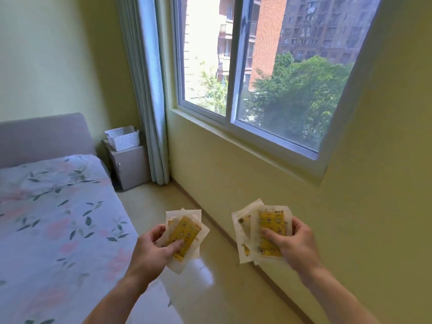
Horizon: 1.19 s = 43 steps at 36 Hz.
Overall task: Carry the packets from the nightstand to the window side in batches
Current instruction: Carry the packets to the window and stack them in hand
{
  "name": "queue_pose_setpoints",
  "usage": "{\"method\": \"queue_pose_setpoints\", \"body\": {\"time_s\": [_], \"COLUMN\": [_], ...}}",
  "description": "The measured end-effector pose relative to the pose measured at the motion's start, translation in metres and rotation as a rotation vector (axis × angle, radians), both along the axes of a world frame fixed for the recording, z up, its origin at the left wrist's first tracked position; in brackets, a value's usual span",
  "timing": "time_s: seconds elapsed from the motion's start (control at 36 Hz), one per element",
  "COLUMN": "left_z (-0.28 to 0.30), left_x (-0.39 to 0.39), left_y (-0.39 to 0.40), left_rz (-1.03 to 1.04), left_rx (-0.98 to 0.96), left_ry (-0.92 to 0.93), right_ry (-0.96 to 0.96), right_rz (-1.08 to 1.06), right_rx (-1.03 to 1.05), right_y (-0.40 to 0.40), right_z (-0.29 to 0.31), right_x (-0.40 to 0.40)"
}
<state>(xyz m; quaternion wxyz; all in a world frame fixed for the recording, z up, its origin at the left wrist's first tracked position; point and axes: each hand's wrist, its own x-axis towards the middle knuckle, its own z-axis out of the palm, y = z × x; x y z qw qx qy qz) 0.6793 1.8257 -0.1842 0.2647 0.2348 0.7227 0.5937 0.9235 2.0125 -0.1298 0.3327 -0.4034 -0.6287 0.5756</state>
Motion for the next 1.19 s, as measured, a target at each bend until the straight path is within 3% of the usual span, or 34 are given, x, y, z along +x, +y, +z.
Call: {"method": "queue_pose_setpoints", "body": {"time_s": [0.42,0.89,1.19], "left_z": [-0.015,0.007,0.007], "left_x": [-0.137,-0.357,-0.530], "left_y": [0.120,0.296,0.367], "left_rz": [0.386,0.453,0.558], "left_rx": [0.016,0.013,-0.038], "left_ry": [0.028,0.064,0.056], "right_ry": [-0.026,-0.017,0.012], "right_rz": [0.348,0.428,0.535], "right_rx": [0.020,-0.024,-0.042], "right_y": [0.191,0.368,0.461], "right_z": [-0.004,-0.008,-0.021], "right_x": [-0.221,-0.457,-0.672]}}
